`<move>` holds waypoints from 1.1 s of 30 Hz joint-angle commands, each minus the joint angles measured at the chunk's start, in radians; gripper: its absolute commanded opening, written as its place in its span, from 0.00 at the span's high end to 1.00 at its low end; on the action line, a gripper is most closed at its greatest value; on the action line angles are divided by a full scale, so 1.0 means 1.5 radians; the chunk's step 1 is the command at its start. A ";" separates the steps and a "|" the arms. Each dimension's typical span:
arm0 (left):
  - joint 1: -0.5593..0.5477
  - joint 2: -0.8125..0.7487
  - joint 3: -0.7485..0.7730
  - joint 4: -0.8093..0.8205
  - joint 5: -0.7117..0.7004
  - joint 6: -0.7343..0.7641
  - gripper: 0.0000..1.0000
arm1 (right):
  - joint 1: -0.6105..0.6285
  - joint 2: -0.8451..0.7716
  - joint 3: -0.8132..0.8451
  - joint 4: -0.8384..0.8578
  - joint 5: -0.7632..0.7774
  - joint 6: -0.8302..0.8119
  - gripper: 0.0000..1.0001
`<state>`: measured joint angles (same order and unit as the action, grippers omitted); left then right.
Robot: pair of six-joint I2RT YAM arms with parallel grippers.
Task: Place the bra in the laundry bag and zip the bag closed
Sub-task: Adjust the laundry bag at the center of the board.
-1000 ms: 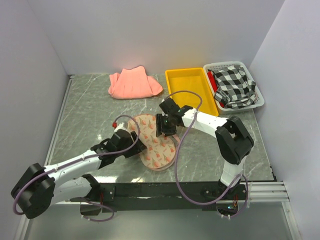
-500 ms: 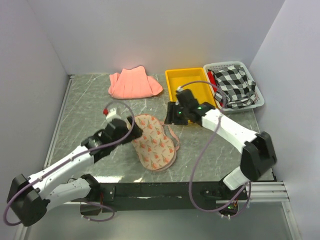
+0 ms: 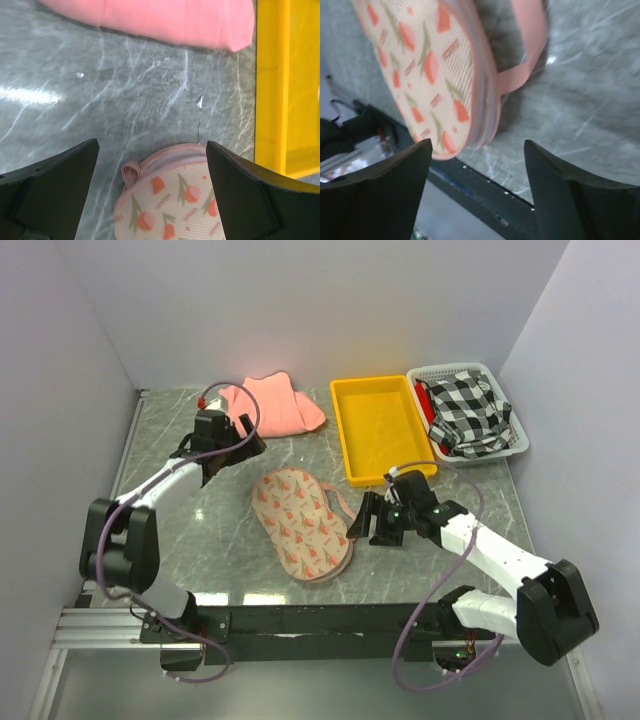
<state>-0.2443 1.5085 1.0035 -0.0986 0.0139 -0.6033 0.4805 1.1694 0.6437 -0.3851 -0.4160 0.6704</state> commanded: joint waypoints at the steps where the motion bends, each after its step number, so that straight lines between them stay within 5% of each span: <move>1: 0.030 0.084 0.056 0.088 0.180 0.074 0.05 | -0.003 -0.072 -0.041 0.062 -0.071 0.018 0.14; 3: 0.036 0.123 0.058 0.108 0.216 0.079 0.05 | -0.003 -0.104 -0.073 0.078 -0.075 0.034 0.06; 8: 0.036 0.163 0.047 0.159 0.293 0.087 0.07 | -0.002 -0.084 -0.090 0.098 -0.104 0.045 0.05; 33: 0.035 0.144 -0.083 0.234 0.305 0.117 0.11 | 0.019 0.066 -0.121 0.253 -0.157 0.093 0.07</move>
<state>-0.1894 1.7958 0.9257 0.1673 0.4324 -0.4557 0.5003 1.2549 0.4534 -0.0563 -0.6304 0.8043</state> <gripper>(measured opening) 0.891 0.927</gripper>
